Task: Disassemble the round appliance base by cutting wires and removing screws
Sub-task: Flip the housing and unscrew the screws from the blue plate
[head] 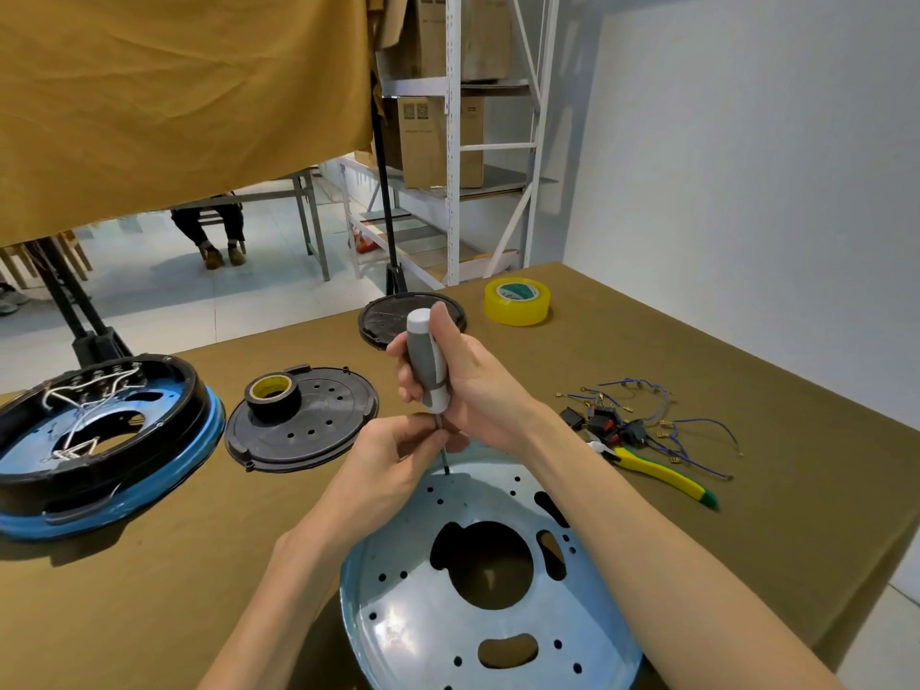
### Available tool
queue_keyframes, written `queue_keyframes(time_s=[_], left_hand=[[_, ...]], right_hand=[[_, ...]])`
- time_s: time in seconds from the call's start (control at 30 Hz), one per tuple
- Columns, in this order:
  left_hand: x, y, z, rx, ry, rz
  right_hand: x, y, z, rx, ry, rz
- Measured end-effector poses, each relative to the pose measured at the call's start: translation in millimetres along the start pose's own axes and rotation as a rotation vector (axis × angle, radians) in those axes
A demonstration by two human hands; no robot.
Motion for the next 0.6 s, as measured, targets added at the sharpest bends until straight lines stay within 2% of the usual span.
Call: queue_keyframes(time_s=[0.13,0.3,0.37,0.47,0.6], left_hand=[[1.3,0.2,0.4,-0.002,-0.009,0.013],[4.2,-0.7,1.1,-0.056,-0.045,0.039],[4.4,-0.6,1.6,-0.079,-0.044,0.040],[5.4,-0.1,2.3,-0.101,-0.017,0.034],[0.8,0.2,-1.3,-0.036,0.003,-0.001]], right_hand=[[0.9,-1.4,3.0,-0.030,0.016,-0.005],[6.5,1.8,4.8,-0.342,0.103,0.189],[8.4,4.1,5.3,-0.386,0.082,0.211],[13.9,3.6,1.6,-0.242,0.022,0.170],[10.8,-0.4,-3.2,-0.099,0.025,0.080]])
Point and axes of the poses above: each hand's wrist, its own y-axis away from the middle knuckle, its own z-axis out of the back of the hand, x = y × z, the point moved 4 cm from there along -y, towards the middle knuckle, and after that the axes turned 3 degrees about -z, right-handed, at the moved point
